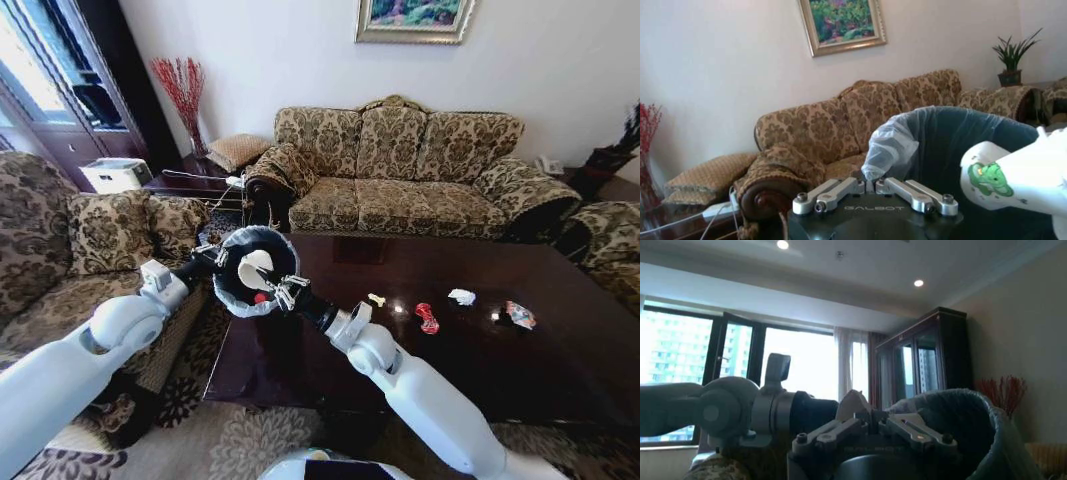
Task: Move to the front of the table and place the trash on the table into the trash bin.
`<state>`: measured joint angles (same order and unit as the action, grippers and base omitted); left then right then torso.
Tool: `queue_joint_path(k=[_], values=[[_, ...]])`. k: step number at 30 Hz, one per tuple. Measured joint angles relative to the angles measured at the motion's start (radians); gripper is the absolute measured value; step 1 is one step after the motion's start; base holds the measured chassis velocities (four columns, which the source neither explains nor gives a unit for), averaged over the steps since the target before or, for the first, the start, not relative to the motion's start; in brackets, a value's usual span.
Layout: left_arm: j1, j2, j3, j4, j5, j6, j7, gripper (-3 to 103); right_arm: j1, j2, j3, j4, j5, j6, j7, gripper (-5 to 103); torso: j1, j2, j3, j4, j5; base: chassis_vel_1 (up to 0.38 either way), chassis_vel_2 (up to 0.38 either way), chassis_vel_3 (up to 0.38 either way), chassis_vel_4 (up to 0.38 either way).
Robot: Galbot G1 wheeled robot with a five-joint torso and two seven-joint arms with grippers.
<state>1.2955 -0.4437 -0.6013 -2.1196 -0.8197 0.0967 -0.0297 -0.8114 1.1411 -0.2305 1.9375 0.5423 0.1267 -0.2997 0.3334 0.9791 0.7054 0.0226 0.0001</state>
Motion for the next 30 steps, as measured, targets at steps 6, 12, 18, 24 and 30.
queue_joint_path(k=[6,12,18,24,30], values=[[0.012,-0.001,0.000,-0.009,0.004,0.001,0.002,3,-0.018,-0.010,0.008,0.021,-0.001,-0.003,0.019,9,0.000,0.000,0.000,0.0000,-0.0002,0.000,0.000,0.000,0.000],[0.015,-0.001,-0.002,-0.012,0.005,0.004,0.002,3,-0.038,-0.011,0.019,0.026,-0.003,0.009,0.029,28,0.000,0.000,0.000,0.0000,-0.0001,0.000,0.000,0.000,0.000],[0.015,-0.009,-0.014,0.016,0.015,0.012,-0.016,3,-0.075,-0.017,0.108,0.078,0.038,0.046,0.042,51,0.000,0.000,0.000,0.0001,-0.0001,0.000,0.000,0.000,0.000],[-0.007,-0.046,-0.031,0.095,0.045,0.013,-0.055,3,-0.209,-0.083,0.349,0.198,0.079,0.060,0.066,72,0.000,0.000,0.000,-0.0001,0.0001,0.000,0.000,0.000,0.000],[-0.019,-0.104,-0.042,0.137,0.060,0.004,-0.080,3,-0.380,-0.100,0.522,0.268,0.024,0.052,0.175,93,0.000,0.000,0.000,-0.0001,-0.0003,0.000,0.000,0.000,0.000]])
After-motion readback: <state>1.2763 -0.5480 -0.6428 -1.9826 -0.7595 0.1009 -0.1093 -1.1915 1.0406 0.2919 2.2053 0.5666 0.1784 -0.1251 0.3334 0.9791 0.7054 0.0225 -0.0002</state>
